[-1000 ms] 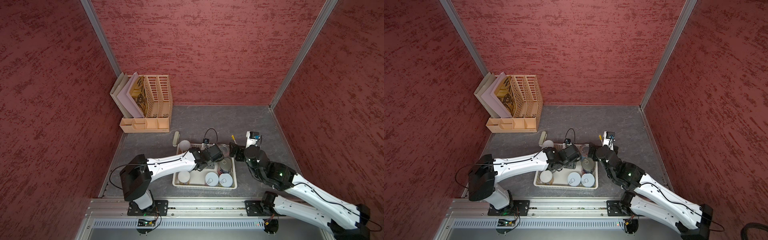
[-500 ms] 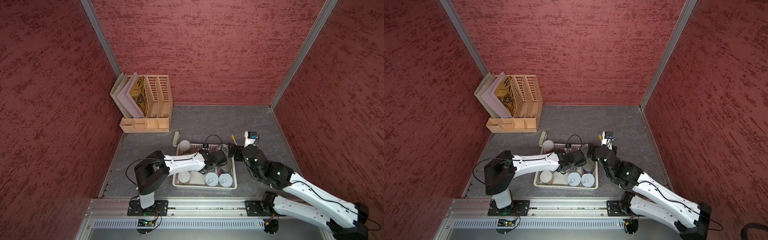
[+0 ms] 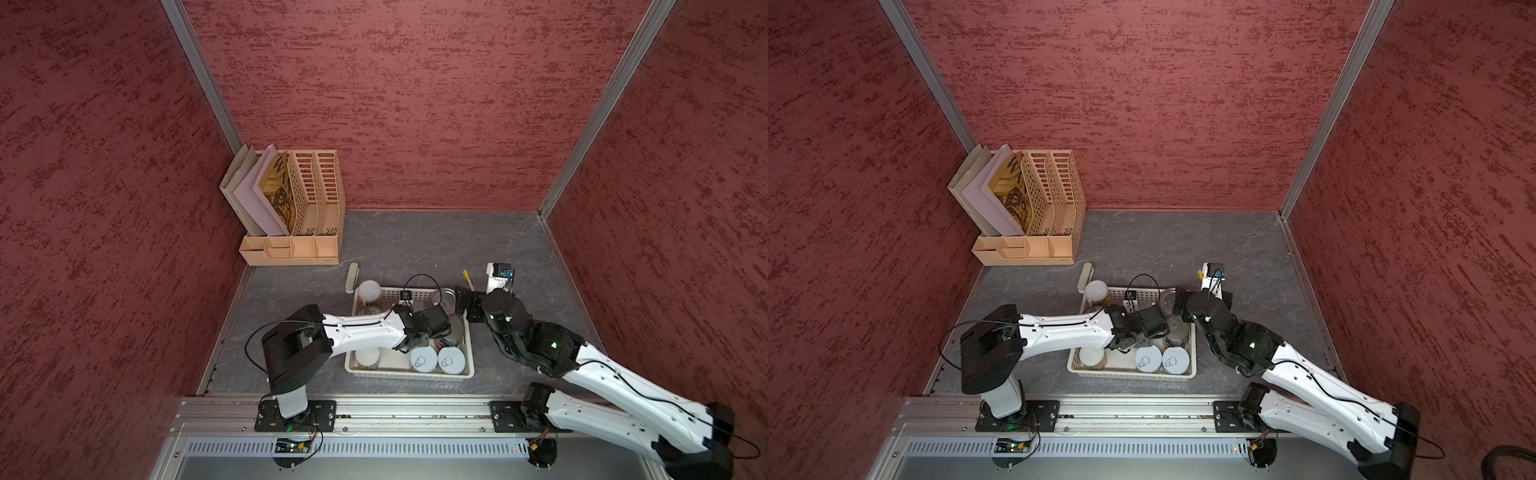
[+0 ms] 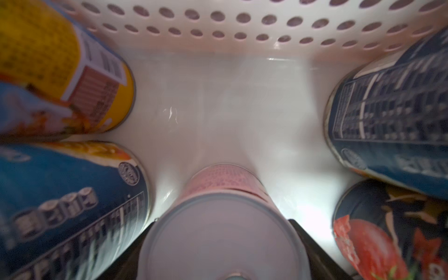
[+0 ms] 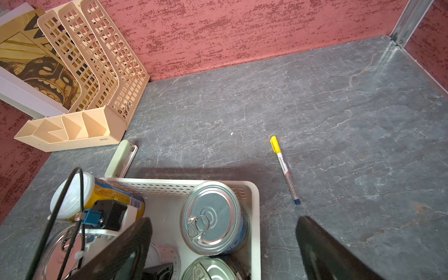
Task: Put the canned food in the basket
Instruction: Place the canned food in the basket, then reset both arms
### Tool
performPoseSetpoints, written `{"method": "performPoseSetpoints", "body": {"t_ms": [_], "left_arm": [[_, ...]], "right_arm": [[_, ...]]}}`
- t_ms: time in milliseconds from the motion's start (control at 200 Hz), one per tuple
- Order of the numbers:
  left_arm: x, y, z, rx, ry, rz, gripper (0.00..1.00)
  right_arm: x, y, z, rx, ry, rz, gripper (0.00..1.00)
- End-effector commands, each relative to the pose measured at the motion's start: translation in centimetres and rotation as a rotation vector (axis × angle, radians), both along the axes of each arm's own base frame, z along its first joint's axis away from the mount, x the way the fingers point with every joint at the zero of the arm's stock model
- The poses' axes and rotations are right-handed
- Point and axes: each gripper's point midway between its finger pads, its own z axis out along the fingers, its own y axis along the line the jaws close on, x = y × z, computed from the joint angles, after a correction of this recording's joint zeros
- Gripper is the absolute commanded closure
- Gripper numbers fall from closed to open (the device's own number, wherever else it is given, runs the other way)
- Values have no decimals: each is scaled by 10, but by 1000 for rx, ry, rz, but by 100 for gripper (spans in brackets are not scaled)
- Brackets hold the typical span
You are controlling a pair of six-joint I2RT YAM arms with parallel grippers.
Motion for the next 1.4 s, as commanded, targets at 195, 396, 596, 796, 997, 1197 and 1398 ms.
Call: {"method": "performPoseSetpoints", "body": {"t_ms": [195,396,596,796,997,1197,1398], "left_arm": [[-20,24,-5,97,6,45,79],[-19,25,-6,83,-10,45,50],[-10,18,5,36,-39,4,26],[7,10,22,-63,-65,-40,7],[10,7,50,-106,-96,-61,0],[13,2,86,-141,-133,-92,0],[19,5,169,-281,-303,-153,0]], "right_arm": [[6,5,5,28,-5,0,2],[8,6,2,21,2,-4,2],[7,4,3,29,-3,-6,2],[6,3,4,35,-7,-4,2],[6,3,5,37,-8,-3,2],[5,-2,10,44,-18,-11,2],[0,-22,25,56,-79,-56,2]]}}
